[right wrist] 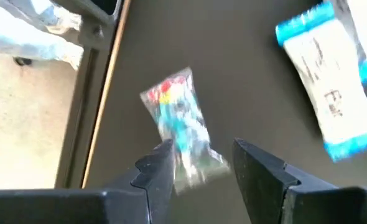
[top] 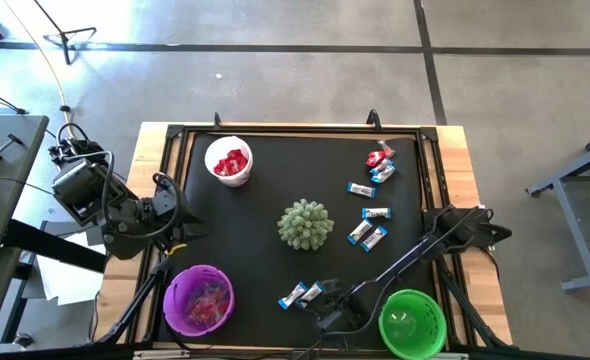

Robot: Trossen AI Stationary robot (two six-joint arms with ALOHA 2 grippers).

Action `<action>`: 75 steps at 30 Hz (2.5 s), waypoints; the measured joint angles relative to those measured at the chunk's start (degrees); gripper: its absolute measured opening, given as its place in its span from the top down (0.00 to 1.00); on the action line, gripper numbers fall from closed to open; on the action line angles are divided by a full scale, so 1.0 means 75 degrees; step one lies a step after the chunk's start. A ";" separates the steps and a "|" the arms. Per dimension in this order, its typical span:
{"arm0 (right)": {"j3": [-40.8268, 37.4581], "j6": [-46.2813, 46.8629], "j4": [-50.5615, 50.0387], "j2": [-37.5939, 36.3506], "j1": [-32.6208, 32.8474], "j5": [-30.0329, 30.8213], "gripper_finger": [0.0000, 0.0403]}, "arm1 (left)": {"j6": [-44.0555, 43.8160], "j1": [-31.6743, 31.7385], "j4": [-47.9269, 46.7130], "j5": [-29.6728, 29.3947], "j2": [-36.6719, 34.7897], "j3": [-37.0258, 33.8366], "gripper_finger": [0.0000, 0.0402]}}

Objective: Organize candy in baskets
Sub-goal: Put the blue gummy into the purple bucket

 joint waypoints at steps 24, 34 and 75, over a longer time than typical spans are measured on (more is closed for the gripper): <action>0.0012 0.0361 0.0765 0.0701 -0.0168 -0.0777 0.83 | 0.0008 0.0000 -0.0023 0.0070 0.0000 0.0000 0.66; 0.0823 0.0404 -0.1755 0.0756 -0.0212 -0.0759 0.96 | 0.0101 0.0000 -0.0023 0.0194 0.0000 0.0000 0.66; 0.5266 -0.0688 0.0574 -0.1063 -0.2447 0.4341 0.99 | 0.4748 0.0424 0.3590 -0.4320 0.0681 -0.0003 0.66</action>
